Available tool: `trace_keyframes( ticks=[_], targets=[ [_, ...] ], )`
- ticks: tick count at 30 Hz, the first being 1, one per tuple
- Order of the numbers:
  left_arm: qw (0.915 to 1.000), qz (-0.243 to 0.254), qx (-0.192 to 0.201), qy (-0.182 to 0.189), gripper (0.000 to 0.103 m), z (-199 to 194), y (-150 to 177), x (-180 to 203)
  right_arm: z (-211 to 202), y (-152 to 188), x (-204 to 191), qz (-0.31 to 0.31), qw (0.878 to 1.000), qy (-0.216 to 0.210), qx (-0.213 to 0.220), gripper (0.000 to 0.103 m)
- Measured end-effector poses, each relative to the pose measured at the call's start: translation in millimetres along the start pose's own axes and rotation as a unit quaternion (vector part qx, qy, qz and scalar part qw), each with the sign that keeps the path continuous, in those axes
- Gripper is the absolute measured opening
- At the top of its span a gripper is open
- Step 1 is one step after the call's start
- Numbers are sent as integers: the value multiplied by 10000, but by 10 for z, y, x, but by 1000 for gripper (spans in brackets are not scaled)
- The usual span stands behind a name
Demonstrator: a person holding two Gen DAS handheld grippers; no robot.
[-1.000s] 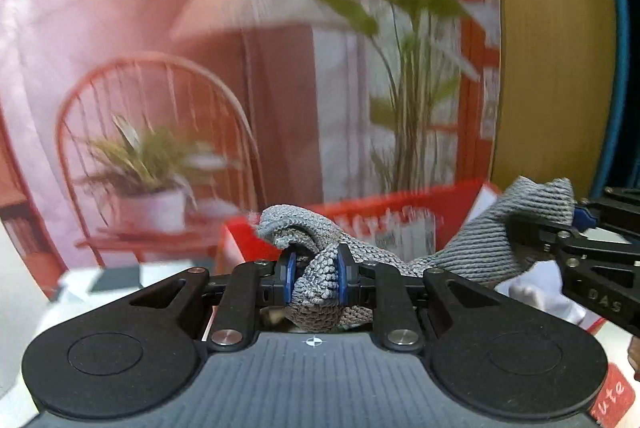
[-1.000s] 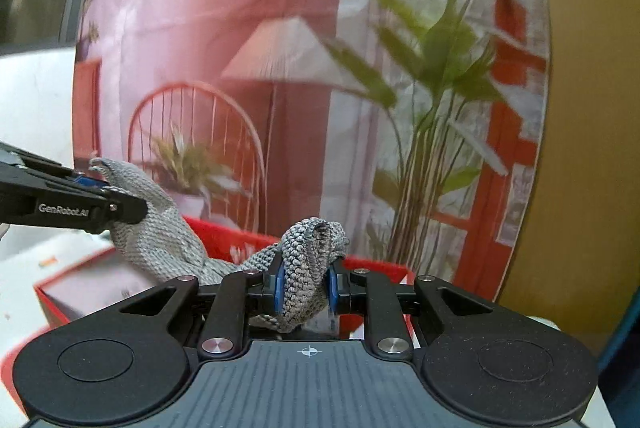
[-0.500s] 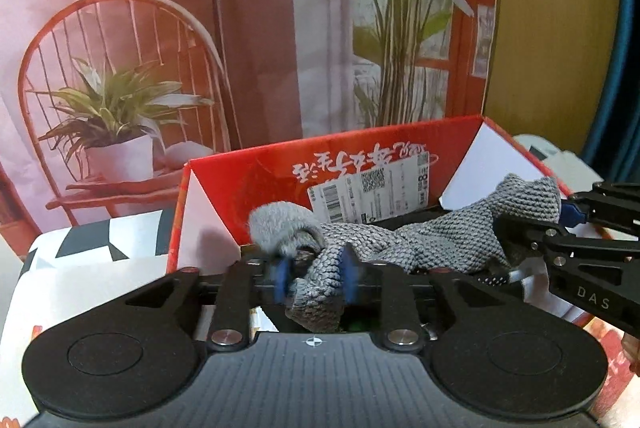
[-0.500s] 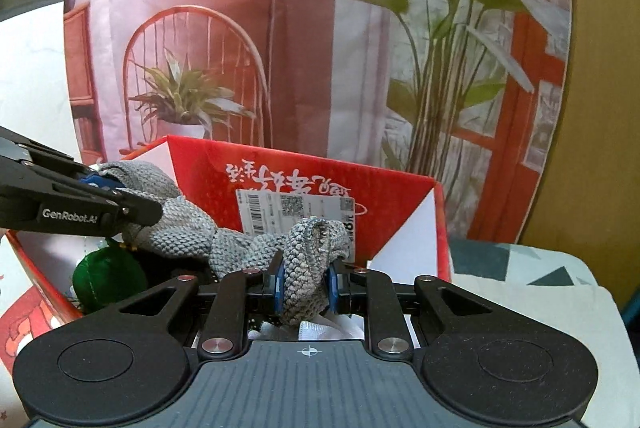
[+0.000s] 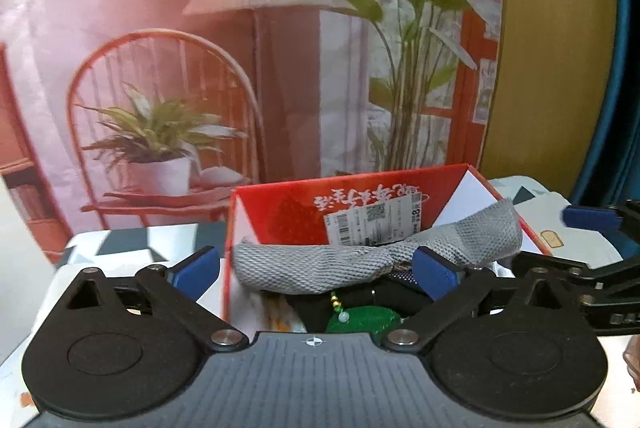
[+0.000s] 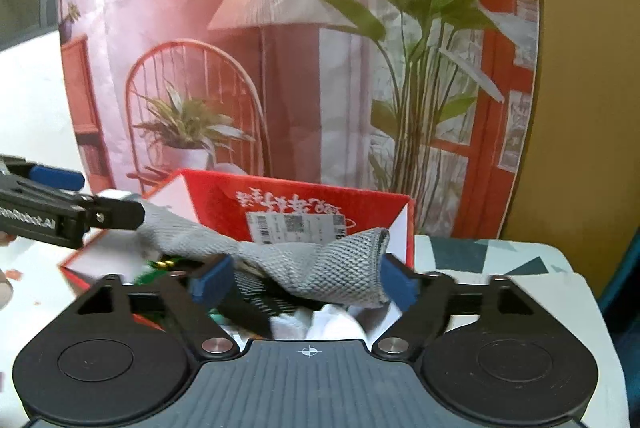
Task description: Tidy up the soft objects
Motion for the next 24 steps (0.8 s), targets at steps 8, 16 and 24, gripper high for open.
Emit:
trace_keyframes(
  ticks=[8,16,24],
  targets=[
    [9989,-413,214,-35,103,-700,-2,-101,-686,-262,-187,148,9993,-72,341,103],
    [9950,-495,600,-624,103,-1520,-4,-227,-1408,-412,-414,142,9978,55,647,103],
    [9908,-464,953,-847,103,-2438,126,-221,-2164,-360,-605,352,9962,-134,780,103]
  ],
)
Point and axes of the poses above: each gripper's, at about its wrist camera, not at the fingertips, and z roughly the way its jaws point, x to its right, y to its underside, the point moved 9 cm from there along z, roughly the way its jaws point, and after that the axes turned 5 degrees about -x, right-handed, at the moved point
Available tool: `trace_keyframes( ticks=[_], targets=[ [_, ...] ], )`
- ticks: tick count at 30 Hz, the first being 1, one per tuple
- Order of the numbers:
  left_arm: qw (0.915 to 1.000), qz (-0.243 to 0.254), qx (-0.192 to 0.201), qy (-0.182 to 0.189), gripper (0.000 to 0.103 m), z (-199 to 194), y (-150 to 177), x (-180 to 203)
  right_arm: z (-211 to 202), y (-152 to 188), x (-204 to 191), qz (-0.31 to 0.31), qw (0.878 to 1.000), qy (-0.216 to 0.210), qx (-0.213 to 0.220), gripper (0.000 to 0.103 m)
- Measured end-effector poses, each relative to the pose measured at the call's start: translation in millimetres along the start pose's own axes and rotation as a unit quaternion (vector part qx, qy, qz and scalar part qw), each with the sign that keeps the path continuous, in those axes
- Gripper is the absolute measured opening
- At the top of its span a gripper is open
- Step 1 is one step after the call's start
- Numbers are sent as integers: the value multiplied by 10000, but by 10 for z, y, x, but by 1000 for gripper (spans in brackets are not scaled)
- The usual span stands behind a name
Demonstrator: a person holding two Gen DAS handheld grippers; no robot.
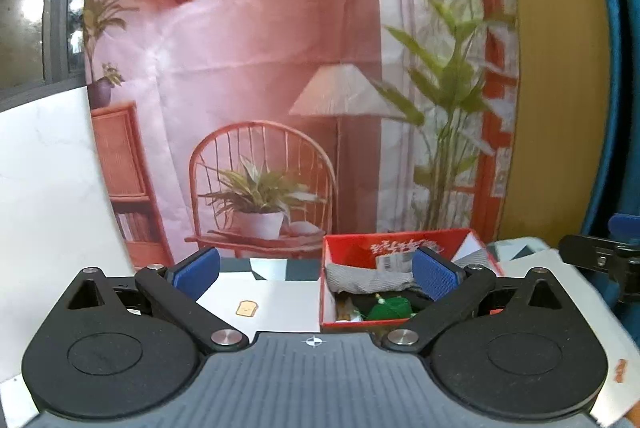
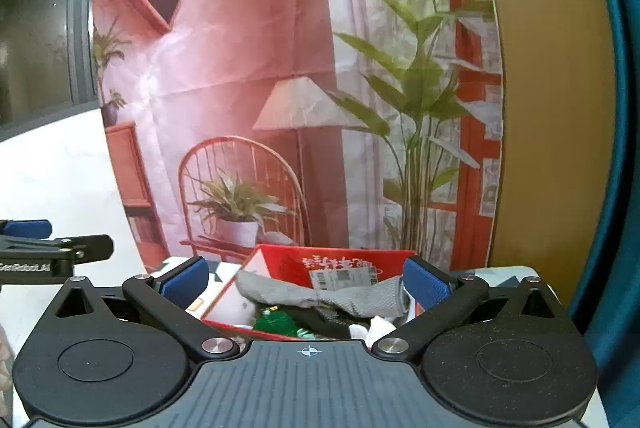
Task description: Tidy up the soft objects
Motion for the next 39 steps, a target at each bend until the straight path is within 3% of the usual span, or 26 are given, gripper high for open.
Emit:
trace_keyframes(
  ticks=[7,13,39],
  targets=[
    [9994,-74,134,-295,103,-613,88,-71,-538,-12,-184,53,9998,19,187,103],
    [9994,-104,266,-195,103,-923,136,-65,-885,74,-286,-6,9996,118,261,103],
    [9994,-122,290,-135,103,-942,148,-75,-1005,50,-195,33,9991,336,268,103]
  ],
)
Point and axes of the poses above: each gripper's, at about its wrist camera, not at the fingertips, and z roughly the way its jaws point, x to its right, y to its underside, the point moved 9 cm from there along z, roughly the way its jaws point, and after that the axes turned 5 degrees about -x, right-handed, at the moved point
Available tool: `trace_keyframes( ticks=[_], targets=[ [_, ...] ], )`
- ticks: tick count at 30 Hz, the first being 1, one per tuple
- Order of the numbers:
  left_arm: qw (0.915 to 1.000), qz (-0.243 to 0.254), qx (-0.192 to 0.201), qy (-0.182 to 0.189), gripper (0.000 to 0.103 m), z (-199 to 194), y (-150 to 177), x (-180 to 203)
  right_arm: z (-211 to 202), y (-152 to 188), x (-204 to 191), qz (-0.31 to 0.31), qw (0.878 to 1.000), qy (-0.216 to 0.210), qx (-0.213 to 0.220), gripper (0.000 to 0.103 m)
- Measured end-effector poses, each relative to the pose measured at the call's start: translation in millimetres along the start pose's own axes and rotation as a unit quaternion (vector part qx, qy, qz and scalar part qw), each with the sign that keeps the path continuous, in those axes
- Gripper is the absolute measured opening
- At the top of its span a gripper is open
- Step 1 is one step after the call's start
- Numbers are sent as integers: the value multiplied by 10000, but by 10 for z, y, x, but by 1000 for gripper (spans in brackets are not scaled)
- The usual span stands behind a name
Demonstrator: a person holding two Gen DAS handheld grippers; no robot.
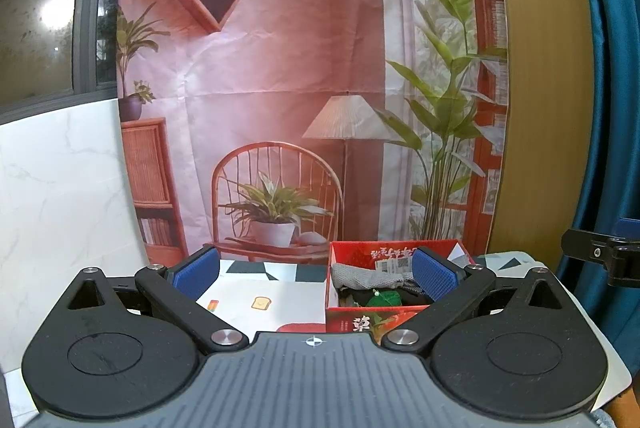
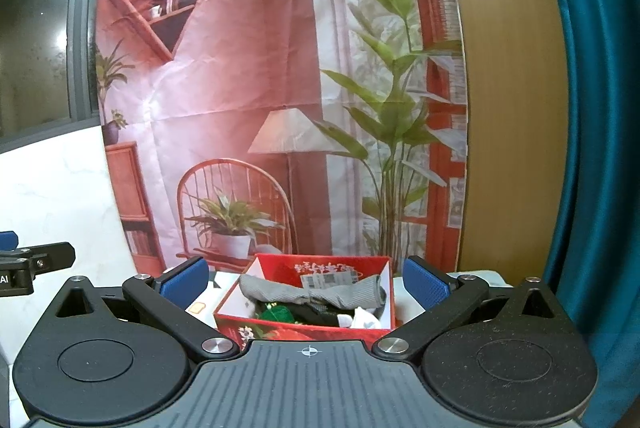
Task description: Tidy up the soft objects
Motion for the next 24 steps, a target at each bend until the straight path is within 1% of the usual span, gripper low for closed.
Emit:
trace_keyframes(
  ticks=[24],
  targets=[
    [10000,-13,25,35,103,-30,7,26,-15,34,40,54,9999,126,-8,103]
  ],
)
Point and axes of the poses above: each gripper's, at about its wrist camera, not at the fingertips, and z roughly the way its jaws point, x to its right, y to its underside, the point moved 9 cm from there along z, roughly the way its jaws point, and after that the axes turned 5 degrees about -x, right-handed, at the moved point
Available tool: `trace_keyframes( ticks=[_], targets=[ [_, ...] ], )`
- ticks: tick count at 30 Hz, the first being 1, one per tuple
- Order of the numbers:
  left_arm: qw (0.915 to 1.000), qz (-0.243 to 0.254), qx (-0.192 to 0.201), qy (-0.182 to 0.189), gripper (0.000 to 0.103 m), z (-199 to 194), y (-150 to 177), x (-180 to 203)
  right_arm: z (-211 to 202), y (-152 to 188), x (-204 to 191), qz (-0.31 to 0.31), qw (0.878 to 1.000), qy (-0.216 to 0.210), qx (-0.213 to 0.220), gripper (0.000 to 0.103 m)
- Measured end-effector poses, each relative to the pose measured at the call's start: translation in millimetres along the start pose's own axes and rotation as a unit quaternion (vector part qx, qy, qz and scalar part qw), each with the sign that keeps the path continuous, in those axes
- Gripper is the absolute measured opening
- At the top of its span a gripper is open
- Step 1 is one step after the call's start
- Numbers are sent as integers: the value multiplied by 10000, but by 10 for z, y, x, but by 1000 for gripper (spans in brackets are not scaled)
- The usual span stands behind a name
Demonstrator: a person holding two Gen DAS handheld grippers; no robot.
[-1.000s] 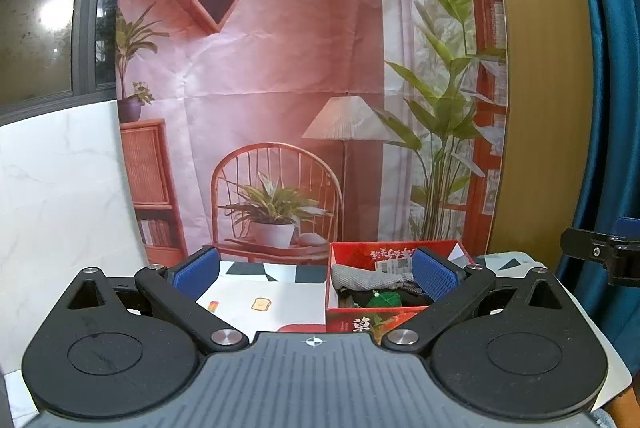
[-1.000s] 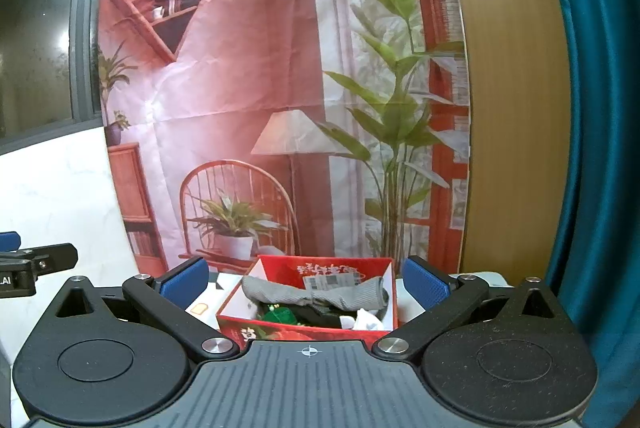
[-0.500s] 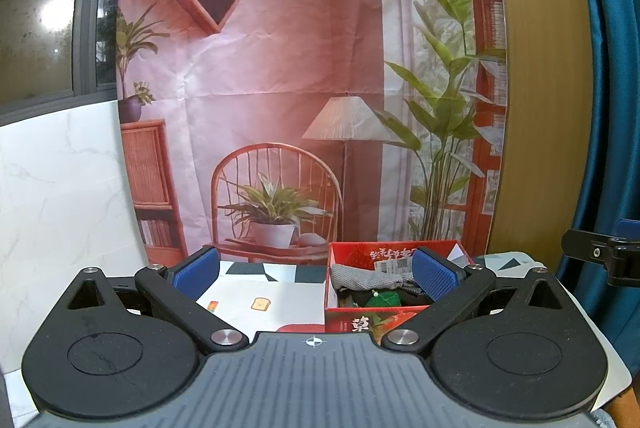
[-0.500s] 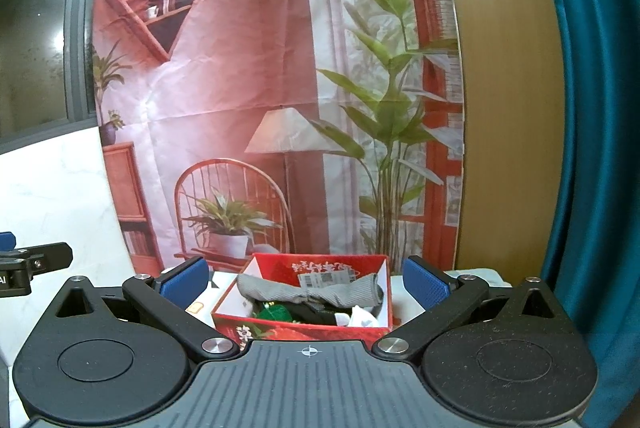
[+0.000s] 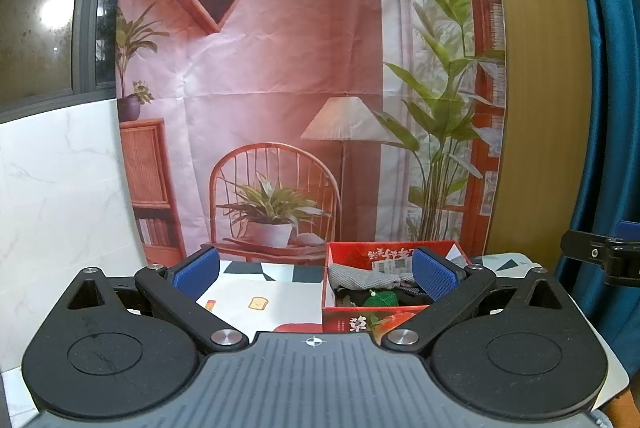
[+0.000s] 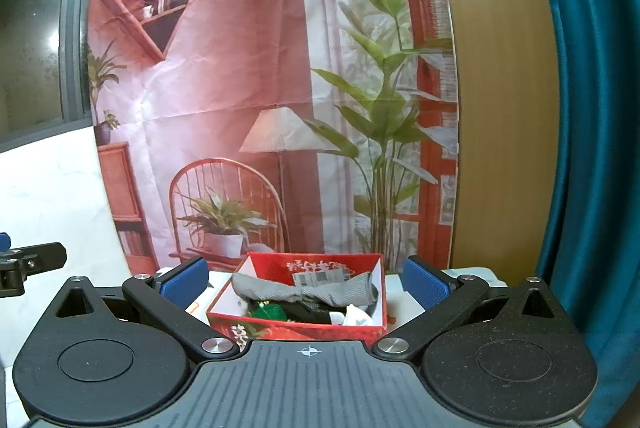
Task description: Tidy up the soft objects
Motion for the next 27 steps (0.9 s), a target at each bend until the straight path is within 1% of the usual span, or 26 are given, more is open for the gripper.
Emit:
trace_keyframes(
  ticks=[27],
  targets=[
    [9999,-133,-84,-12,103,31,24,-36,44,56,9,-19,10000,12,-39,103]
  ],
)
Point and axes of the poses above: each gripper's, at about its wrist camera, not at the fingertips, and z roughly the way its jaws point, x to its right, y to its underside, the point moved 9 cm from there along z, roughly the way its jaws point, and after that the axes turned 5 degrees about -x, right-handed, at the moved point
